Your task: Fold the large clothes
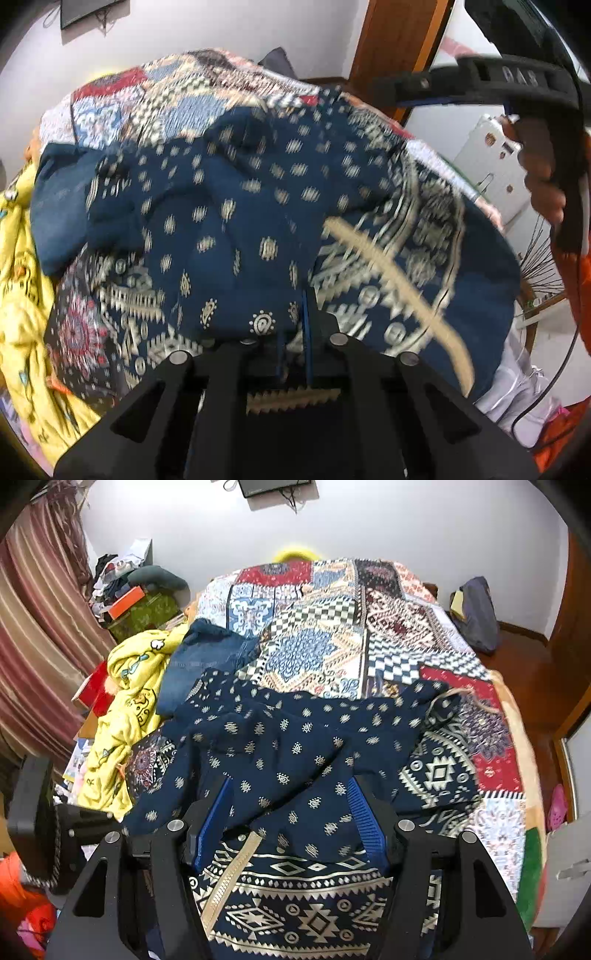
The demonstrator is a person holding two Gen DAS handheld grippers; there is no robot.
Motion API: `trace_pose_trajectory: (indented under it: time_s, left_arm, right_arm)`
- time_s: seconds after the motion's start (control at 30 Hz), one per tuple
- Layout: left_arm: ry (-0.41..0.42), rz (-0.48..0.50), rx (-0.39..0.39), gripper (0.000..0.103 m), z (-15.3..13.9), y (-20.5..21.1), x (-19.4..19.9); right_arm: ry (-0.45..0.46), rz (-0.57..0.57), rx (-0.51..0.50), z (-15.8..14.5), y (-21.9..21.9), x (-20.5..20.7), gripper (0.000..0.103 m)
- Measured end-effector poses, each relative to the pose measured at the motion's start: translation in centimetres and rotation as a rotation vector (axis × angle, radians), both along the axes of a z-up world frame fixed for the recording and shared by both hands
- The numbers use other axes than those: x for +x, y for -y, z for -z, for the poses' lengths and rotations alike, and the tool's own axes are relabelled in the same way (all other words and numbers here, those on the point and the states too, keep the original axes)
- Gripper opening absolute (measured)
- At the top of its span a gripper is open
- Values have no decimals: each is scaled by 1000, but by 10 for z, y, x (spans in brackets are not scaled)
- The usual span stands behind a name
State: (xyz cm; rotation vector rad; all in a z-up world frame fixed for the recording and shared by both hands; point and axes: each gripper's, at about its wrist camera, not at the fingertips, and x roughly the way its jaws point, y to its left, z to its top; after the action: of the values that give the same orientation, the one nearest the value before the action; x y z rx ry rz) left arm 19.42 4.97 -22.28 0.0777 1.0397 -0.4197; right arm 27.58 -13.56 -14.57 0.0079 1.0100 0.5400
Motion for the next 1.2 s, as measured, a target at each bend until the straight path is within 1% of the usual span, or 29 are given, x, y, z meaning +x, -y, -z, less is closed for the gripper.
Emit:
trace_pose_trajectory:
  time_s: [0.07, 0.17, 0.2, 0.3, 0.33, 0.37, 0.4, 0.43, 0.5, 0.57, 0.67, 0.7, 0.8, 0.9, 0.97, 1.07, 1.1, 1.2]
  left_arm:
    - [-13, -17, 14, 6, 7, -8, -6]
    - [-27, -37, 42, 7, 10, -21, -14]
    - [-27, -43, 45, 8, 9, -25, -15]
    - [-17, -80, 54, 9, 0, -43, -20]
    - [-10, -96, 60, 10, -4, -48, -20]
    - [0, -114, 66, 12, -7, -54, -20]
    - [8, -128, 72, 17, -10, -59, -17]
    - [23, -150, 80, 21, -14, -65, -15]
    - [56, -188, 95, 41, -20, -76, -8]
    - [97, -238, 113, 47, -25, -87, 2]
    - [125, -289, 114, 56, -28, -100, 26]
    - [131, -305, 115, 58, -28, -104, 33]
    - [135, -353, 112, 58, -24, -118, 59]
    - [100, -407, 83, 58, -13, -136, 88]
    - [71, -458, 61, 58, -3, -149, 105]
    - [6, -552, 22, 58, 18, -173, 133]
    - [-10, -564, 5, 58, 24, -176, 139]
    - [-51, -587, -81, 58, 42, -188, 155]
  right_arm:
    - [-30, 5, -12, 13, -4, 4, 60]
    - [-75, 16, -43, 35, -7, 10, 60]
    - [-89, 21, -56, 41, -7, 11, 60]
    - [-146, 35, -98, 68, -2, 15, 60]
    - [-155, 36, -104, 72, -1, 15, 60]
    - [-164, 35, -110, 78, 1, 14, 60]
    - [-166, 32, -113, 80, 3, 13, 60]
    - [-162, 27, -113, 79, 6, 11, 60]
    - [-150, 11, -118, 74, 9, 6, 60]
    - [-136, -1, -127, 67, 10, 2, 60]
    - [-91, -15, -137, 51, 13, -4, 60]
    - [-66, -9, -149, 45, 17, -5, 60]
    - [-13, 18, -155, 30, 31, 3, 60]
    - [13, 77, -148, 22, 53, 20, 60]
    - [12, 120, -151, 25, 66, 33, 60]
    - [1, 172, -191, 36, 79, 53, 60]
    - [-5, 189, -214, 43, 84, 61, 60]
    - [-40, 221, -241, 60, 92, 80, 60]
